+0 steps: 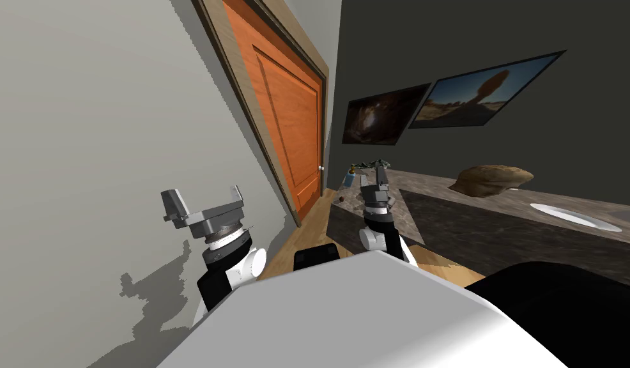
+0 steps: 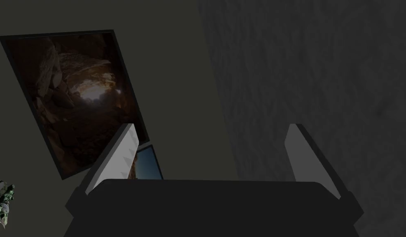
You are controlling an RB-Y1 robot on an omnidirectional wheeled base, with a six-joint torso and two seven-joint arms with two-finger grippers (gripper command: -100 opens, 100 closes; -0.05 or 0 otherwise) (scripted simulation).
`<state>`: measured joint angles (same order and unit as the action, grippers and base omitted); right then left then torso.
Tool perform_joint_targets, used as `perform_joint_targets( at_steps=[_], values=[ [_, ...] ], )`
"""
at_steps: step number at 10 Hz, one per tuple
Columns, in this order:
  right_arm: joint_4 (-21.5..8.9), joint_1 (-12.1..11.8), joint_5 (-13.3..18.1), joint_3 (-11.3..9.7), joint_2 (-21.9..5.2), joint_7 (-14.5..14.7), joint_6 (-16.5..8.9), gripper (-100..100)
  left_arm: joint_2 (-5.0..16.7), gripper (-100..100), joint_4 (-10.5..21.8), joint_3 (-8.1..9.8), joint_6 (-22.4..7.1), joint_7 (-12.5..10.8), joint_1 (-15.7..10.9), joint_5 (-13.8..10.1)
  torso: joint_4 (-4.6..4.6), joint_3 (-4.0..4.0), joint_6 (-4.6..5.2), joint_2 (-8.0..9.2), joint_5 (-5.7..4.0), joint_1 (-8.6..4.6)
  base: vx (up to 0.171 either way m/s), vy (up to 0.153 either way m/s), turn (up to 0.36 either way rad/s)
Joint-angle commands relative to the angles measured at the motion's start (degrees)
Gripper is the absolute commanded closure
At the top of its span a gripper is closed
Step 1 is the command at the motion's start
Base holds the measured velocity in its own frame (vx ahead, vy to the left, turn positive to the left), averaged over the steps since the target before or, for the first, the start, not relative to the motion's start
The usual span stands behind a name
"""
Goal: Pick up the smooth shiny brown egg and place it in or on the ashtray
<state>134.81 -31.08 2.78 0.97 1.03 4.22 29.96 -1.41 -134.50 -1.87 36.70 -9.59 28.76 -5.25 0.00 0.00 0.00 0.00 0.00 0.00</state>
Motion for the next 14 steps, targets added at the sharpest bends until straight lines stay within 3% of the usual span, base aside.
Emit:
perform_joint_targets(
  at_steps=[1, 4, 8, 9, 11, 14],
  values=[
    [-0.8, 0.4, -0.2, 0.0, -1.9, -0.8, -0.3, -100, 0.0, 0, 0.0, 0.00, 0.0, 0.0, 0.0, 0.0, 0.00, 0.00, 0.00, 0.00, 0.00, 0.00, -0.021, -0.020, -0.010],
    [-3.9, 2.4, -1.2, -0.2, -5.8, -3.9, -1.3, -100, 0.0, 0, 0.0, 0.00, 0.0, 0.0, 0.0, 0.0, 0.05, 0.14, 0.00, 0.25, -0.04, -0.20, -0.077, -0.054, -0.014],
    [-10.5, 7.3, -3.7, -0.4, -9.7, -10.6, -3.7, -100, 0.0, 0, 0.0, 0.01, 0.0, 0.0, 0.0, 0.0, 0.11, 0.27, 0.00, 0.47, -0.13, -0.56, -0.126, -0.122, -0.020],
    [-10.5, 7.3, -3.7, -0.4, -9.7, -11.1, -3.7, -100, 0.0, 0, 0.0, 0.01, 0.0, 0.0, 0.0, 0.0, 0.11, 0.28, 0.00, 0.48, -0.13, -0.54, -0.092, -0.082, 0.000],
    [-14.5, 10.7, -5.4, -0.6, -11.1, -14.6, -5.2, -100, 0.0, 0, 0.0, 0.01, 0.0, 0.0, 0.0, 0.0, 0.08, 0.22, 0.00, 0.37, -0.08, -0.31, -0.109, -0.088, -0.025],
    [-16.7, 12.6, -6.3, -0.6, -11.6, -18.1, -6.0, -100, 0.0, 0, 0.0, 0.01, 0.0, 0.0, 0.0, 0.0, 0.09, 0.21, 0.00, 0.36, -0.08, -0.32, -0.088, -0.075, -0.007]
  ],
)
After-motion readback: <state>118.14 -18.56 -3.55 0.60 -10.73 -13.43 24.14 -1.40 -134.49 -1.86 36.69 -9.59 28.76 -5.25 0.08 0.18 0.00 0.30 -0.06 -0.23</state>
